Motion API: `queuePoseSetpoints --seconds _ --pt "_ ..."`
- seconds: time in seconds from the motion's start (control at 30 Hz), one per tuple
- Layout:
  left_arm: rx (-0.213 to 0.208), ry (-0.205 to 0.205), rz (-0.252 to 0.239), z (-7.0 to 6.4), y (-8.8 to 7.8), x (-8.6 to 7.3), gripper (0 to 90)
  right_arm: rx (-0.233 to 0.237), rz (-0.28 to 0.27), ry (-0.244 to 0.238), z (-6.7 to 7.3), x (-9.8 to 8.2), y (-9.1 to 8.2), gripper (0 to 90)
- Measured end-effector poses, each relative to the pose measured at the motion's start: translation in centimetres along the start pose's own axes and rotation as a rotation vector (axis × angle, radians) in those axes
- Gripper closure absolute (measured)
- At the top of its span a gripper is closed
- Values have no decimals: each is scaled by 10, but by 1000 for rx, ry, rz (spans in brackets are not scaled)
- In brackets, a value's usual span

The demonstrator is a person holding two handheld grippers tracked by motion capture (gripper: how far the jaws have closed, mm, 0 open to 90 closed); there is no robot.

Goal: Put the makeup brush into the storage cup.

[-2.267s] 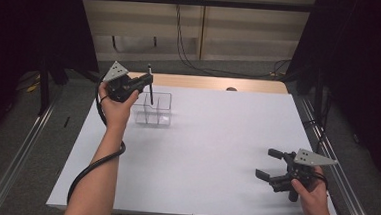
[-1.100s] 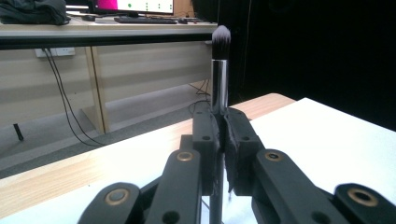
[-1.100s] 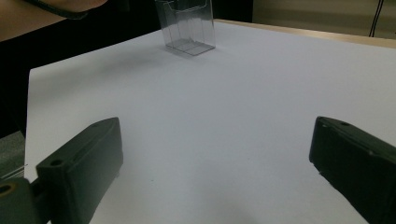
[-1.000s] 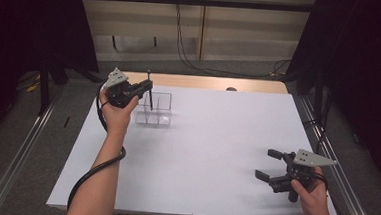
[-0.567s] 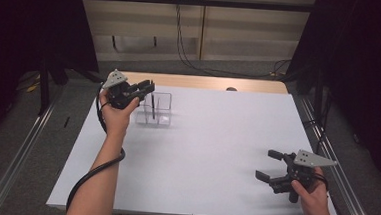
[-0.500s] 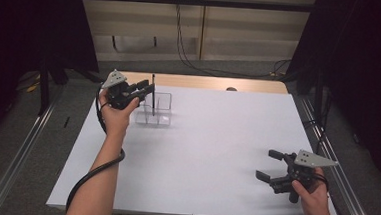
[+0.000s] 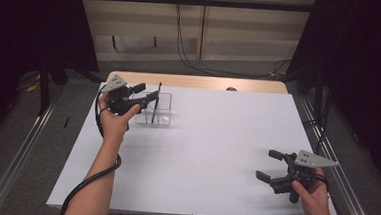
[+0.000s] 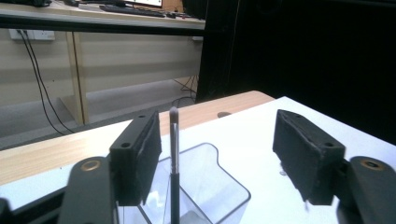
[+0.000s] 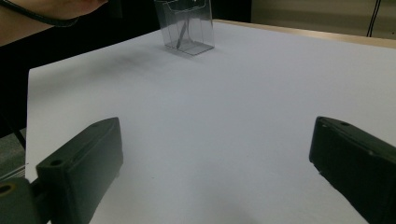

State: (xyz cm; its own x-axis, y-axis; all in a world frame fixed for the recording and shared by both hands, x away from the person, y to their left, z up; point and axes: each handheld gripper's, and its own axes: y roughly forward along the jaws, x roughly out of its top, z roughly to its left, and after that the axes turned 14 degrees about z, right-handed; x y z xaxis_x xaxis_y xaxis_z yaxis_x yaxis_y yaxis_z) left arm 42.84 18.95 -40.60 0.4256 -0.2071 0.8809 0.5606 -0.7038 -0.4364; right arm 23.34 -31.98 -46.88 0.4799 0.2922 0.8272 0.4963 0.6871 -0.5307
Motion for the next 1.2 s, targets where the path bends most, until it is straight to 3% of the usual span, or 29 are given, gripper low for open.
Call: queuePoseSetpoints --seconds 0.6,0.83,1.2 --pt "-67 8 2 -11 -7 -15 77 -3 -2 -4 2 1 1 27" --pt "-86 34 -10 -17 -13 -20 25 -2 -3 -9 4 2 2 26" --pt "-108 33 -34 -22 -26 -34 1 -2 -5 -11 5 2 3 26"
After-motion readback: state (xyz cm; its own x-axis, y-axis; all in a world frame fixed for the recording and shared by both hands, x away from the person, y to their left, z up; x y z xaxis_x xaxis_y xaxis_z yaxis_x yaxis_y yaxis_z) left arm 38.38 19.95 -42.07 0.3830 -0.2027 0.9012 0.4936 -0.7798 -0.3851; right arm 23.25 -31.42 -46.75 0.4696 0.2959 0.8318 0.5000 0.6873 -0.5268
